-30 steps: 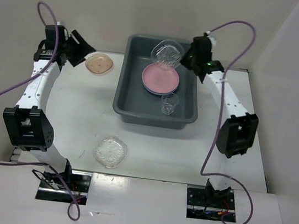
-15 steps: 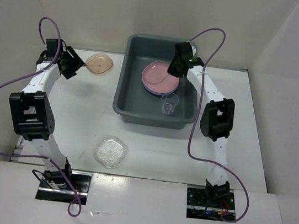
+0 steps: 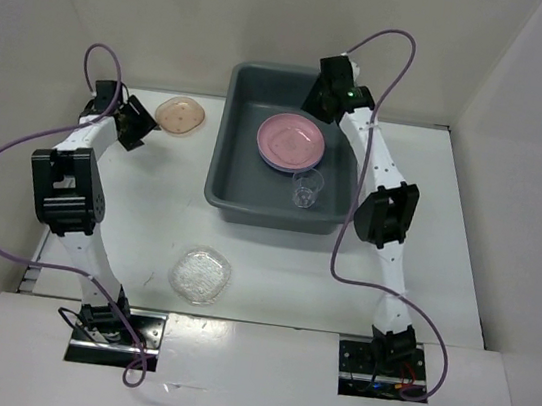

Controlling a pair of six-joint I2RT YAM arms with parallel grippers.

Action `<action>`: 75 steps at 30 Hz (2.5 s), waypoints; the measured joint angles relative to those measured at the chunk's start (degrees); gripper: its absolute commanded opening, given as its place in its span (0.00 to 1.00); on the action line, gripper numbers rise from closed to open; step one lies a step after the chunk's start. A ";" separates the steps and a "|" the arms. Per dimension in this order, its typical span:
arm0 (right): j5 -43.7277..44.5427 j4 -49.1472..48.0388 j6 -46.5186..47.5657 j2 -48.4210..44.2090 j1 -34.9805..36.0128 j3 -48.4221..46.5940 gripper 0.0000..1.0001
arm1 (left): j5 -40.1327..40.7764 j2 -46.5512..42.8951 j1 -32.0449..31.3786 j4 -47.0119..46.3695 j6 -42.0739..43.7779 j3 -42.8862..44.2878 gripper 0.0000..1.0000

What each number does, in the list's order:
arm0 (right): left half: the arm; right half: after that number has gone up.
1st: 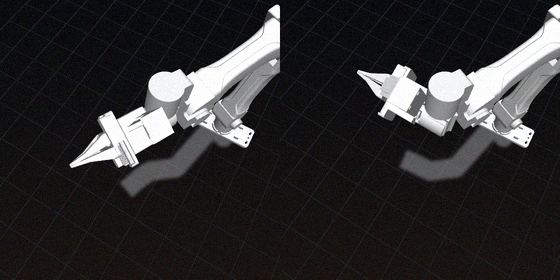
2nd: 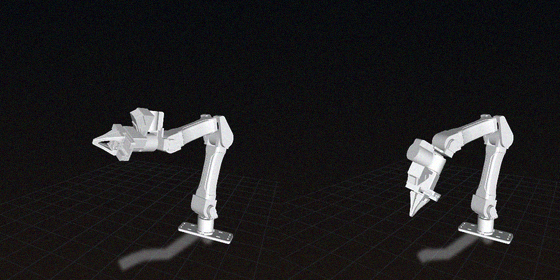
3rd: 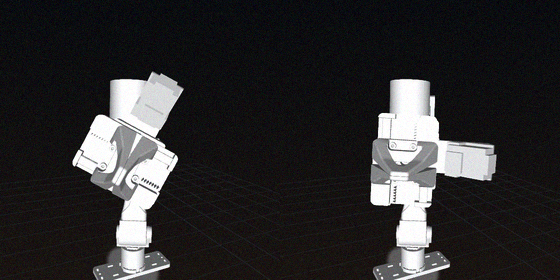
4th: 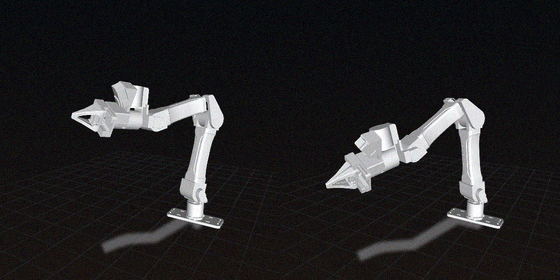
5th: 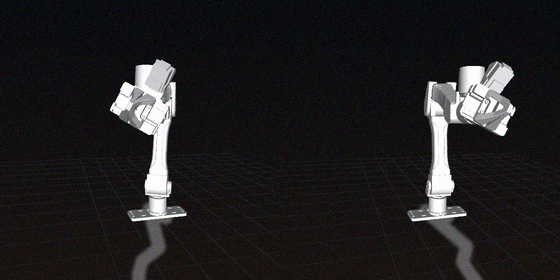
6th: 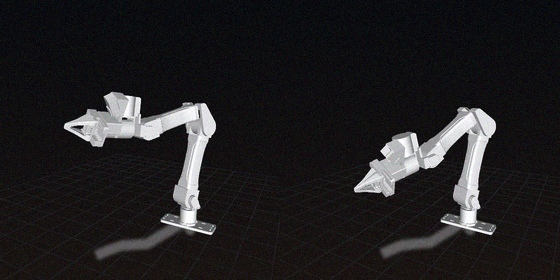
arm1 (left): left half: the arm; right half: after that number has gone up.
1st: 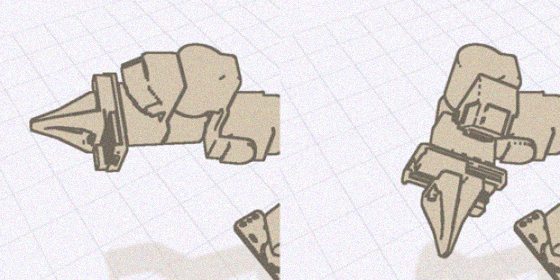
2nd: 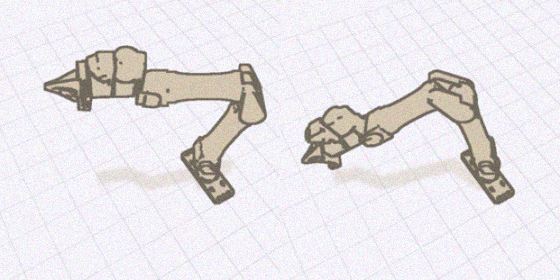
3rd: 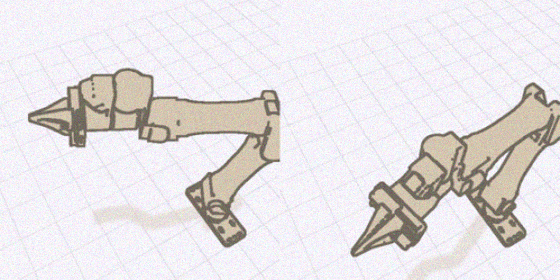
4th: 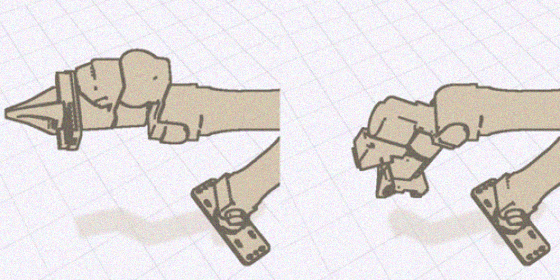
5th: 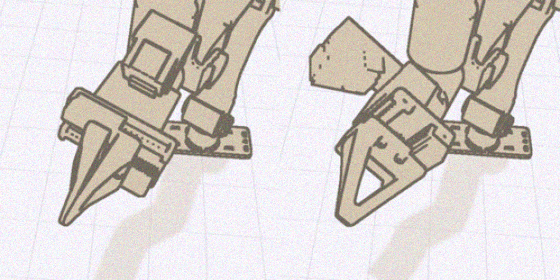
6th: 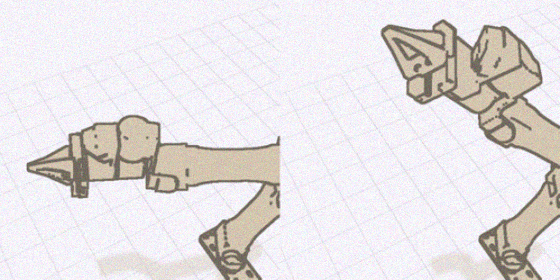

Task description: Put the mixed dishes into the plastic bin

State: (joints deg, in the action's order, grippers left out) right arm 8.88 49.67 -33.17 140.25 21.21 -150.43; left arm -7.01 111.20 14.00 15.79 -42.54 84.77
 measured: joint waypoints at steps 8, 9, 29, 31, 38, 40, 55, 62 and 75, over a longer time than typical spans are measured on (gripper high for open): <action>-3.04 -6.19 -0.42 -26.60 0.00 41.68 0.46 | 0.72 5.09 0.00 -6.62 -4.70 1.29 0.60; -3.06 -6.40 -0.68 -30.42 0.00 44.65 0.46 | 0.94 6.01 0.00 -7.65 -5.81 1.49 0.60; -0.35 -13.57 -12.09 -77.83 -0.09 73.22 0.43 | 5.42 21.18 -2.08 -20.52 -20.81 10.19 0.57; -0.02 -12.79 -12.83 -77.96 -0.09 74.31 0.43 | 5.33 22.71 -2.54 -20.61 -21.59 11.98 0.44; 1.68 -11.47 -13.94 -78.23 -0.09 74.73 0.43 | 5.22 26.18 -3.34 -19.10 -23.37 15.89 0.00; 1.86 -11.50 -13.94 -78.23 -0.09 74.73 0.43 | 6.21 25.73 -3.37 -17.88 -23.28 15.89 0.00; -1.05 -15.04 -13.14 -80.30 -0.09 77.85 0.43 | 3.58 4.26 -5.33 -5.84 -15.82 28.30 0.00; -1.42 -15.76 -11.96 -83.10 -0.09 77.88 0.43 | 0.07 5.20 -24.61 -3.37 -12.57 35.08 0.00; -1.42 -15.23 -11.74 -89.39 -0.48 79.73 0.43 | 6.73 19.80 -38.23 9.81 -8.13 37.29 0.00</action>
State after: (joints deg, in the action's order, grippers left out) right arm 7.46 34.44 -44.91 50.85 20.73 -70.70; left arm -0.27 131.00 -24.23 25.61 -50.68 122.06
